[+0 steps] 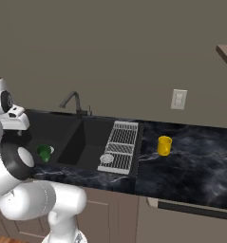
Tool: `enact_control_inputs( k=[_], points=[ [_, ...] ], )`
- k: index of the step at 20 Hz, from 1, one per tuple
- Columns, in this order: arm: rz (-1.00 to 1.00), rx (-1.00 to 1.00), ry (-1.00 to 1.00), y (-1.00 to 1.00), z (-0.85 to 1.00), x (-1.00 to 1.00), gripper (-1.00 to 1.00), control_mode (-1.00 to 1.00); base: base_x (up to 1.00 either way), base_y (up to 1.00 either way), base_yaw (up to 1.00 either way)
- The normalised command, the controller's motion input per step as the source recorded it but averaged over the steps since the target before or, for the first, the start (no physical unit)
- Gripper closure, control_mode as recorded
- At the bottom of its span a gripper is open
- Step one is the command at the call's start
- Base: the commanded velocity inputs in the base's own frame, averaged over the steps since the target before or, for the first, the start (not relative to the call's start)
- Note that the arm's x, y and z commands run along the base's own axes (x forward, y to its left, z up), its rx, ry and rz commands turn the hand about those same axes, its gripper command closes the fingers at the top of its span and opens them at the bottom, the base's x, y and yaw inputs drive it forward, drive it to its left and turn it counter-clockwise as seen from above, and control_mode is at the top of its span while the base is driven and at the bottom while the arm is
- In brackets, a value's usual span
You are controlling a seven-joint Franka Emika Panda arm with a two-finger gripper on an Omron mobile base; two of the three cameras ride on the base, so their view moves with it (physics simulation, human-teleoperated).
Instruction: Move any existing items from the left basin to the right basin for drying. Then move the mug from the counter to the left basin of the sink for washing.
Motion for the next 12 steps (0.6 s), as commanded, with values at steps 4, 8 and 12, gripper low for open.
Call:
enact_control_inputs(
  k=[4, 8, 12],
  points=[
    [0.00, -0.01, 0.00, 0.16, -0.35, 0.22, -1.00, -1.00, 0.00, 0.00, 0.00],
    [0.00, 0.00, 0.00, 0.04, -0.32, 0.34, -1.00, -1.00, 0.00, 0.00, 0.00],
    [0.00, 0.00, 0.00, 0.00, -0.29, 0.44, -1.00, -1.00, 0.00, 0.00, 0.00]
  ],
)
